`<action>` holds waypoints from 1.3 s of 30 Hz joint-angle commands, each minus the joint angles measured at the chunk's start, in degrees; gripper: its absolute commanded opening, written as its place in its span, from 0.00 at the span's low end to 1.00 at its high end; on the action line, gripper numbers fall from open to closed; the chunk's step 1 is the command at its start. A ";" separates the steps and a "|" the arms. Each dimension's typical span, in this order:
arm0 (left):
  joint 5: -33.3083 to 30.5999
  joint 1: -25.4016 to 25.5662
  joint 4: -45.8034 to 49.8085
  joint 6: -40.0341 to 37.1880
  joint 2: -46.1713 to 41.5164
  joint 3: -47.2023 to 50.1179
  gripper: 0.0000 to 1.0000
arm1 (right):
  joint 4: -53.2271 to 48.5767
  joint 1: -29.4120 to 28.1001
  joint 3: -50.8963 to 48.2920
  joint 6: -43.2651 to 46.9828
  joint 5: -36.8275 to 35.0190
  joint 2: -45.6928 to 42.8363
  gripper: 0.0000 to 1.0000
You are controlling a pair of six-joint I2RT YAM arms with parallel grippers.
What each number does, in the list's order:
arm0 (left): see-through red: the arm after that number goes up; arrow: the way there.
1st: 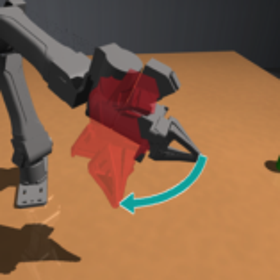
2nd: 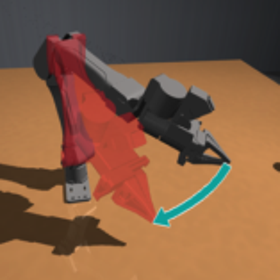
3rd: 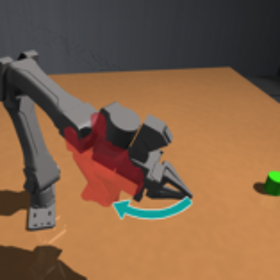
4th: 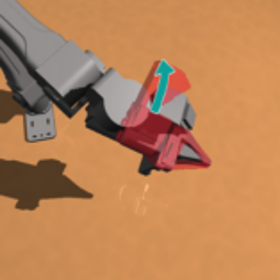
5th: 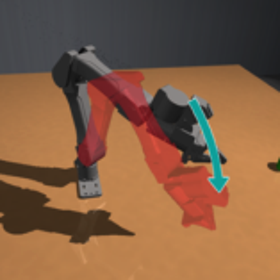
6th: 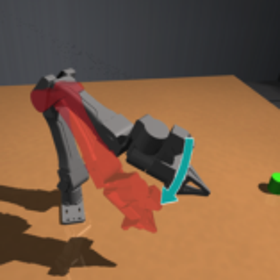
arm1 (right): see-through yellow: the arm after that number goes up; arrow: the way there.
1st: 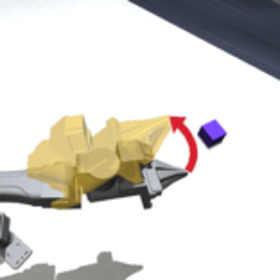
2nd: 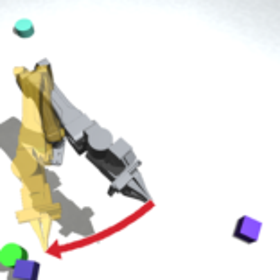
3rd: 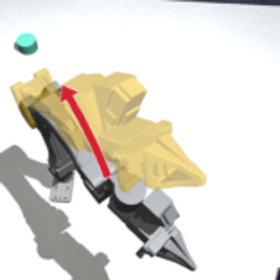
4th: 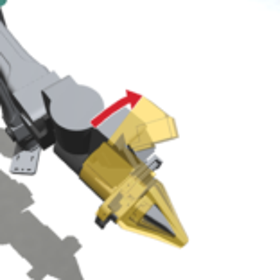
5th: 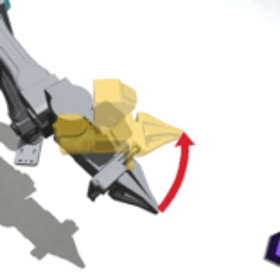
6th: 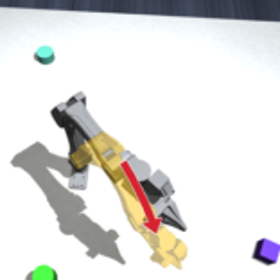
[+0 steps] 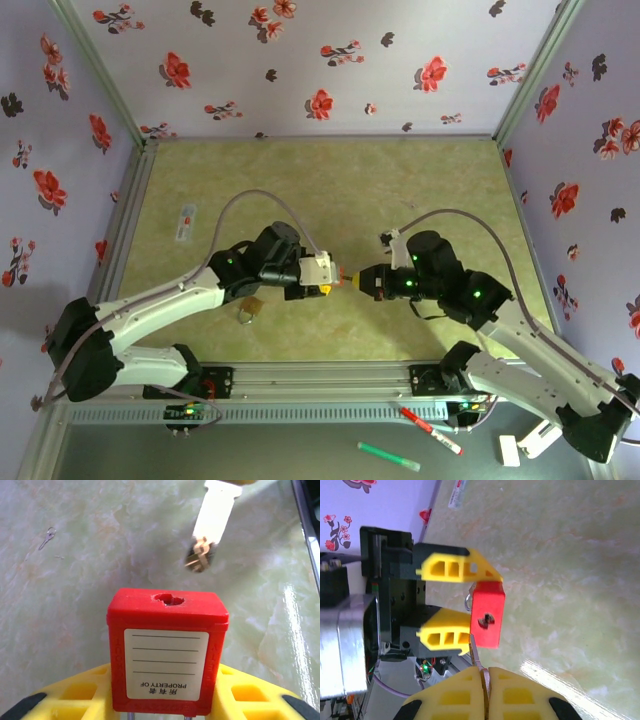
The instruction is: Unlock with the key
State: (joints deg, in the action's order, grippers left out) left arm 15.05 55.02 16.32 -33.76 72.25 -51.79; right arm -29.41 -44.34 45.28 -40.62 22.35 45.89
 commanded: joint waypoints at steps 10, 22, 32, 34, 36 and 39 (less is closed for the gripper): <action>-1.34 1.75 0.29 -0.96 0.00 -2.26 0.24 | 2.25 -0.65 -1.49 0.58 0.93 0.51 0.00; -1.16 2.36 0.89 -1.16 0.52 -2.79 0.23 | 1.23 -0.58 -2.83 1.28 0.00 0.82 0.00; -1.06 3.51 1.25 -1.28 1.78 -4.20 0.22 | 0.89 -0.82 -2.78 3.81 1.22 4.02 0.00; -1.01 3.51 1.27 -1.13 2.01 -4.97 0.21 | -0.65 -1.08 -2.10 5.12 1.19 5.56 0.00; -1.01 3.73 1.39 -0.95 2.35 -5.69 0.20 | -1.49 -1.68 -1.49 6.49 0.99 6.88 0.00; -0.68 4.38 1.92 -0.64 2.83 -6.97 0.19 | -2.69 -3.02 -0.35 9.21 -0.54 8.57 0.00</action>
State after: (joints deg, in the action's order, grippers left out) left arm 11.40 57.74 23.03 -33.87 75.35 -53.76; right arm -29.28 -45.95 43.62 -35.70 22.48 52.75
